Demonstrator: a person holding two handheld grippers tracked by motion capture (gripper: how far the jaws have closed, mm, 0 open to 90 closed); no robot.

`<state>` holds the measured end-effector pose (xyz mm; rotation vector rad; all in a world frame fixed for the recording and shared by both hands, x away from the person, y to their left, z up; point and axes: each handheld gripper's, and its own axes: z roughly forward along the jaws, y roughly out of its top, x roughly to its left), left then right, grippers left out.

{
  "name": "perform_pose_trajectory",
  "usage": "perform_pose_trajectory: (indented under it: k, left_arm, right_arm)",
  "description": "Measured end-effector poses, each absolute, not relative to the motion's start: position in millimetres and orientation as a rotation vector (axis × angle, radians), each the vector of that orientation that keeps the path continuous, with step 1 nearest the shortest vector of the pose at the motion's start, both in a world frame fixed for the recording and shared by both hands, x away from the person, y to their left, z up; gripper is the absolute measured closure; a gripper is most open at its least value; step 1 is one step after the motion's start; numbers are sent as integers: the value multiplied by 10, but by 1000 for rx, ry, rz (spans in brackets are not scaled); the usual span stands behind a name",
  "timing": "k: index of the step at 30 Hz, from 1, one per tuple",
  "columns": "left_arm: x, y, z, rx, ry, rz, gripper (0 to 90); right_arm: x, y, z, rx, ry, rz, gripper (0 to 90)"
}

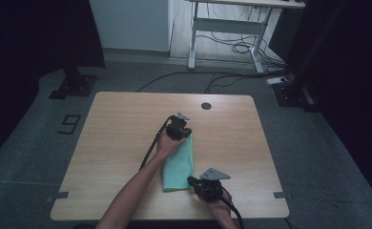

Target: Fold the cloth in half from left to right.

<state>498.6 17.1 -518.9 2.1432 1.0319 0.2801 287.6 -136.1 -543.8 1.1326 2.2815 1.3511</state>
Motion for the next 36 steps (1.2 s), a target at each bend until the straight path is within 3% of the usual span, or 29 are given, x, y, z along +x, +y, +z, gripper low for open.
perform_pose_trajectory:
  k: [8, 11, 14, 25, 36]
  left_arm:
    - [5031, 139, -5355, 2162, 1001, 245, 670]
    - [5007, 186, -5273, 2134, 1002, 261, 542]
    - [4987, 309, -5151, 2103, 1005, 273, 487]
    - [4805, 712, -5099, 2099, 1023, 245, 477]
    - [4850, 899, -5309, 2134, 1097, 238, 482]
  right_arm:
    - [2879, -1365, -5483, 1149, 2329, 1300, 811]
    - [2889, -1370, -5492, 1154, 2340, 1290, 716]
    - [2877, -1384, -5447, 1147, 2299, 1289, 610]
    - [2999, -1380, -5263, 1086, 2249, 1362, 523]
    - [3258, -1069, -5415, 1052, 2381, 1269, 422]
